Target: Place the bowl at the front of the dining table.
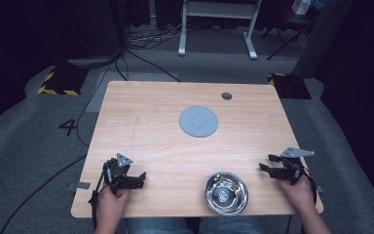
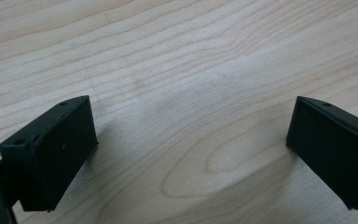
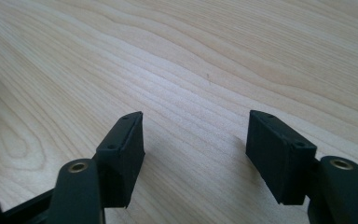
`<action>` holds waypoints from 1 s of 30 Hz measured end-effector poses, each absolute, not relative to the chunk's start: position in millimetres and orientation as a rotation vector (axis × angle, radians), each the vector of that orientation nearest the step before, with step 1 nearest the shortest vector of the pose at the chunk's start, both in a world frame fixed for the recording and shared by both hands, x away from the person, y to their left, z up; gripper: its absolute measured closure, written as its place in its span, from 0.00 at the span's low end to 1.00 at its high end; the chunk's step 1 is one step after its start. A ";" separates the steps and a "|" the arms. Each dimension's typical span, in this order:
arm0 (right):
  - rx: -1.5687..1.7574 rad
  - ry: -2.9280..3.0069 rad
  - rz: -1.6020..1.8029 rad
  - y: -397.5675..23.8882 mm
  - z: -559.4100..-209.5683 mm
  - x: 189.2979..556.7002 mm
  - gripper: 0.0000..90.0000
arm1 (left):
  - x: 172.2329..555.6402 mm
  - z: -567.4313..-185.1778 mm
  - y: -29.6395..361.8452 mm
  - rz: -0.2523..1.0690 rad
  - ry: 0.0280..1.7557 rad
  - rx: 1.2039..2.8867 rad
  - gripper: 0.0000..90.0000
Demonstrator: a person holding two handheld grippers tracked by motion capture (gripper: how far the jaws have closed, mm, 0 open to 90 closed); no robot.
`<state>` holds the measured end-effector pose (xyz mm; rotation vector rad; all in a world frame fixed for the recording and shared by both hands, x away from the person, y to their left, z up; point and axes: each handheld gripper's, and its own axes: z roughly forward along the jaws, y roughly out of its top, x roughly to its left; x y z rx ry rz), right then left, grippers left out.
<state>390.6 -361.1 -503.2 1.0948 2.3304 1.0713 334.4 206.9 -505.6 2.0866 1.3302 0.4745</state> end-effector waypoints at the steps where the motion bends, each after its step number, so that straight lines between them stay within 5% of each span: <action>1: 1.095 2.330 1.071 -361.1 -503.2 390.6 0.41 | 334.4 -505.6 206.9 0.474 1.330 2.087 0.03; 11: 1.108 2.327 1.054 -360.4 -503.4 391.2 0.34 | 335.2 -505.6 206.0 0.469 1.330 2.085 0.03; 30: 1.167 2.321 1.054 -359.8 -501.1 393.2 0.34 | 340.7 -505.6 207.0 0.464 1.327 2.090 0.02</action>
